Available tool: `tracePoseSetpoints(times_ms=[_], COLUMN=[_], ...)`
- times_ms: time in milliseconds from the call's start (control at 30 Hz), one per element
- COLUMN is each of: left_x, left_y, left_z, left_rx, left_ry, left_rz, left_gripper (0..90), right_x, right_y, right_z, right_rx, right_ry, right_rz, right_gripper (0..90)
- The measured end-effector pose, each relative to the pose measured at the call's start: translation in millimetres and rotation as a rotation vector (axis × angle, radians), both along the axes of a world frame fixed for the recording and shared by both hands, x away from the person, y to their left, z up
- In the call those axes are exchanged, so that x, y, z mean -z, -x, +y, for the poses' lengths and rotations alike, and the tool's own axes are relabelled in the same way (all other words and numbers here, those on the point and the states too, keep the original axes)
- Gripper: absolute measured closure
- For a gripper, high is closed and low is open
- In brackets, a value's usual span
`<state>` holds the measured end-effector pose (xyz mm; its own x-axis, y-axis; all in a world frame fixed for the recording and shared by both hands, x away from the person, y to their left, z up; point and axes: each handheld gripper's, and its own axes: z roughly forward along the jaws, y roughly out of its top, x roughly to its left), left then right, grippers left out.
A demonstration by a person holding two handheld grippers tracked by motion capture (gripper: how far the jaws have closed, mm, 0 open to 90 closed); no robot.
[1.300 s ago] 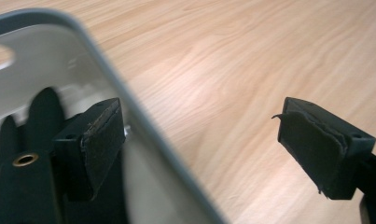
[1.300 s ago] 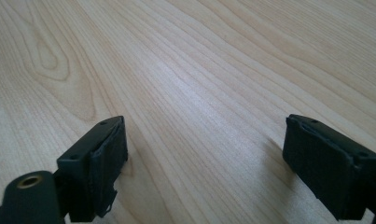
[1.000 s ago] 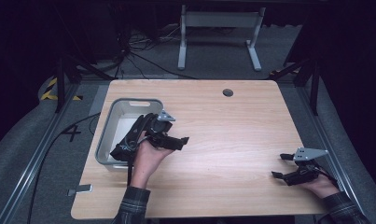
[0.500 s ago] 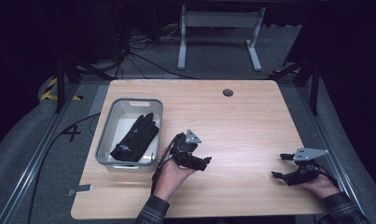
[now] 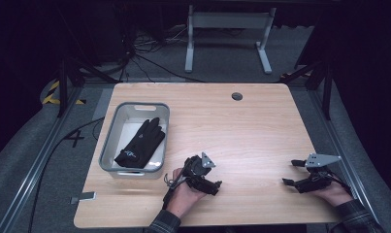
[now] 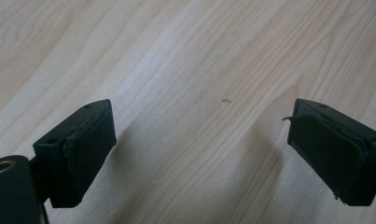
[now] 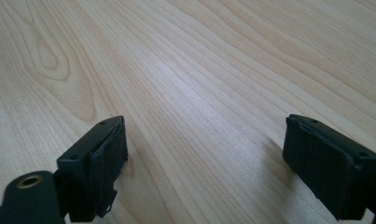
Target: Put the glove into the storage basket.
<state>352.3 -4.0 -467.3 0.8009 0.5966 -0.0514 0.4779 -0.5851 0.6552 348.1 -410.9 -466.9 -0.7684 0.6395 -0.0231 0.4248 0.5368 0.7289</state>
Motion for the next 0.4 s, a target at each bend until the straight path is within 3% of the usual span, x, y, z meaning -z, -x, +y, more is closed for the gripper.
tracePoseSetpoints(times_ms=[100, 200, 400], left_x=[3.0, 6.8, 8.9], left_y=[1.3, 3.3, 3.8], left_z=[-2.3, -0.1, 3.2], left_rx=[0.004, 0.001, 0.003], left_ry=[-0.016, 0.004, 0.011], left_rz=[-0.023, -0.048, -0.054], left_gripper=[5.7, 3.5, 0.0], right_x=[0.0, 0.0, 0.0], right_y=[0.0, 0.0, 0.3], right_z=[-0.1, -0.5, -1.5], right_rx=[-0.001, -0.006, -0.013], right_ry=[0.0, 0.001, 0.001], right_rz=[-0.001, -0.001, -0.002], right_gripper=[14.1, 14.0, 13.9])
